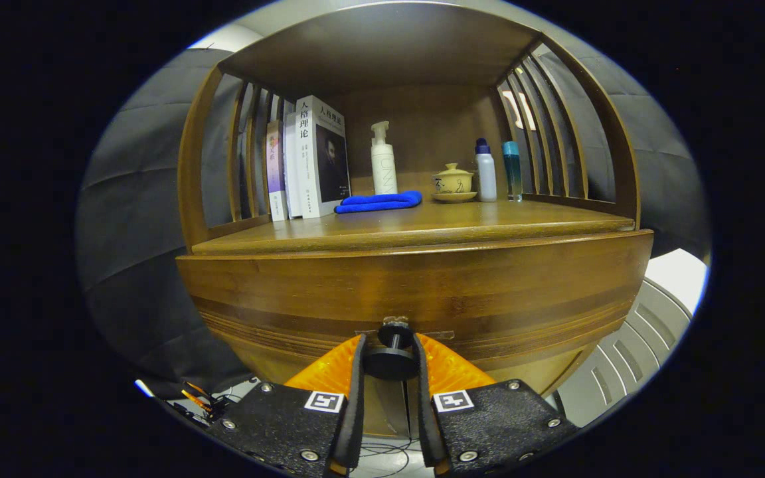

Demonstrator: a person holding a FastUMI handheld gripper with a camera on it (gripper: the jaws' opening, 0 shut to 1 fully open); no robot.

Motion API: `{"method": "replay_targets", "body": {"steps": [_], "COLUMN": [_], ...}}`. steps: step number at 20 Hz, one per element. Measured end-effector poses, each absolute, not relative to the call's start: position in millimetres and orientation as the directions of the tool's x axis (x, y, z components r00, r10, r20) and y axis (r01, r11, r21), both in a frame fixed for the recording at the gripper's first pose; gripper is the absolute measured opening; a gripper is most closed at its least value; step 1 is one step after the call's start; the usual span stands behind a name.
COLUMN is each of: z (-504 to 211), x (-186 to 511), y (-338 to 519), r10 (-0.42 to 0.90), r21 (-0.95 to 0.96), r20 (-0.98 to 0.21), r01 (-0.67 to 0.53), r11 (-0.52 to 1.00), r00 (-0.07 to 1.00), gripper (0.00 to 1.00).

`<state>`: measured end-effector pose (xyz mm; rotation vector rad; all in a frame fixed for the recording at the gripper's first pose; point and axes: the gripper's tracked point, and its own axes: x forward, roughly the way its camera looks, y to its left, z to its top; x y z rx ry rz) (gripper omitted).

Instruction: Pull open the drawer, take out the items inside it, and place them on the countertop above the cabinet.

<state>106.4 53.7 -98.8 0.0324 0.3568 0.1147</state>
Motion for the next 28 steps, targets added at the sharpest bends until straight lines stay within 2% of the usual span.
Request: {"method": "replay_targets", "body": {"steps": [22,28], "z": [-89,-88], "x": [-10,-21], "y": [54,56], "r10": [0.18,0.21], "r21": [0.052,0.048], "r20": [-0.338,-0.339], "r01": [-0.173,-0.206], "r11": [0.984,0.977], "r00": [0.924,0.917], "gripper": [0.35,0.35]}}
